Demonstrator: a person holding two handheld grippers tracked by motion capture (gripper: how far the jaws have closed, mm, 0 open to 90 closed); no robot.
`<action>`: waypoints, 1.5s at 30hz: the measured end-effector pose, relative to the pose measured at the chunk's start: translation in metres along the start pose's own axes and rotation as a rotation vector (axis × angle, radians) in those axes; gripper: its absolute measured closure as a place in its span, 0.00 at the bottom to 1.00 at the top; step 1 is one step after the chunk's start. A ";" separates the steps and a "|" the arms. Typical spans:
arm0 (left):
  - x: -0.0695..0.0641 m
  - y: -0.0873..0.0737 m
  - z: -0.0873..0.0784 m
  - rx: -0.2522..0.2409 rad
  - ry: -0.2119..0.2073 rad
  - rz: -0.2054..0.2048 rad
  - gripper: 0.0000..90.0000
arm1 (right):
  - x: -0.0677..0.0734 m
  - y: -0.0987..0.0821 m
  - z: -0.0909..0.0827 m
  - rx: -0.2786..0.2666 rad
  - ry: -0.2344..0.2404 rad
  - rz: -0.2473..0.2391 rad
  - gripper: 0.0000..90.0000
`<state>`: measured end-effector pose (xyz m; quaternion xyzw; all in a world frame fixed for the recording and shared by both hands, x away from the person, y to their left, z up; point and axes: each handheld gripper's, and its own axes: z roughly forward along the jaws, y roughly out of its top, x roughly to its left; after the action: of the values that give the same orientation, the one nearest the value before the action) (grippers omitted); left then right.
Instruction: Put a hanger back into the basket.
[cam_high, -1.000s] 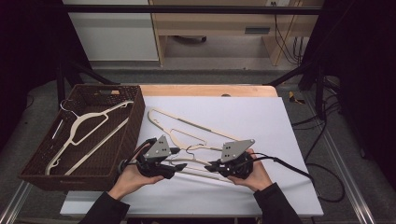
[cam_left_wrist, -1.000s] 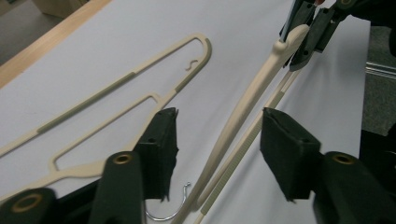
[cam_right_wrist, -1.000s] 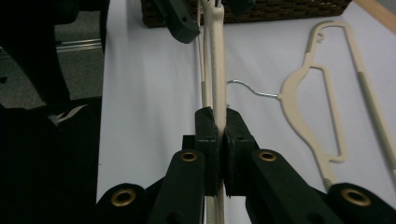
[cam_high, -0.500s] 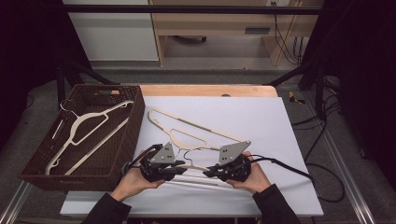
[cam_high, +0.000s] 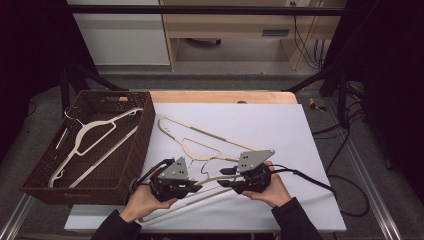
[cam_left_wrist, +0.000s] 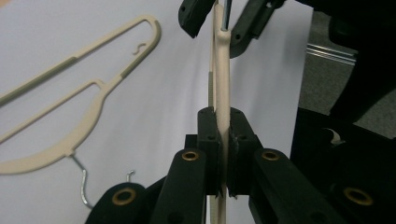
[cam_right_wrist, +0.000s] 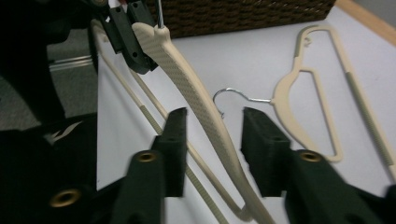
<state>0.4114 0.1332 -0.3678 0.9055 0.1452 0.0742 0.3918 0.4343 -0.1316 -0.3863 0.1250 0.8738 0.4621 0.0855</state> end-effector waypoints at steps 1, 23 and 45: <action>0.000 0.000 -0.002 -0.008 0.010 -0.016 0.96 | 0.000 0.000 -0.004 -0.018 -0.017 0.001 0.59; 0.019 0.018 -0.109 -0.188 0.240 -0.153 0.96 | -0.026 -0.030 -0.074 -0.249 -0.334 0.212 0.21; 0.103 -0.014 -0.192 -0.172 0.414 -0.249 0.95 | -0.038 -0.053 -0.079 -0.221 -0.436 0.306 0.11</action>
<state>0.4580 0.3072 -0.2446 0.8096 0.3257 0.2213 0.4354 0.4428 -0.2335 -0.3847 0.3417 0.7500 0.5244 0.2138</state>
